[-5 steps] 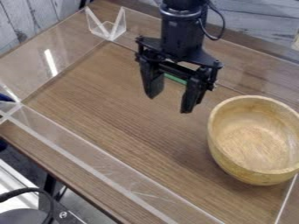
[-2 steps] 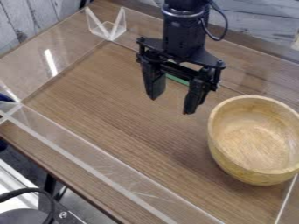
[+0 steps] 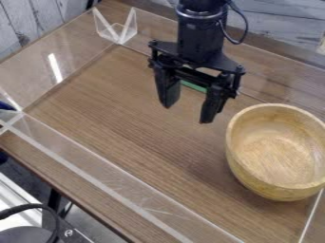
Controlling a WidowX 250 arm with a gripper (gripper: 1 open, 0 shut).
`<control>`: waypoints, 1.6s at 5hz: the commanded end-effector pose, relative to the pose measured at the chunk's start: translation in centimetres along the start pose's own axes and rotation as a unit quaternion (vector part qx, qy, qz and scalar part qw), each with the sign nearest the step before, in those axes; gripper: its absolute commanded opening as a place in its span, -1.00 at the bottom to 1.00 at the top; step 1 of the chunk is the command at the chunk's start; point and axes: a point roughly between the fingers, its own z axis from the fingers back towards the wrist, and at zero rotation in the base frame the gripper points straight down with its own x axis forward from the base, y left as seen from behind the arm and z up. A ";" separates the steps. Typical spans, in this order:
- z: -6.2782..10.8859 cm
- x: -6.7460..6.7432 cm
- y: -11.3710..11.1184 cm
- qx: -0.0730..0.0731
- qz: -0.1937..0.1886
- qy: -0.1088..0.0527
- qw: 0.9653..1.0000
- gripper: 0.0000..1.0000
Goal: Put the green block in the brown bowl
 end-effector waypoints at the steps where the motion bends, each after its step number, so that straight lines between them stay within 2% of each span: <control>1: 1.0 0.8 -0.1 -0.003 0.001 -0.023 1.000 1.00; 6: 0.9 1.2 0.2 -0.003 0.008 -0.016 1.000 1.00; 8: 0.1 1.2 0.3 -0.001 0.002 -0.001 1.000 1.00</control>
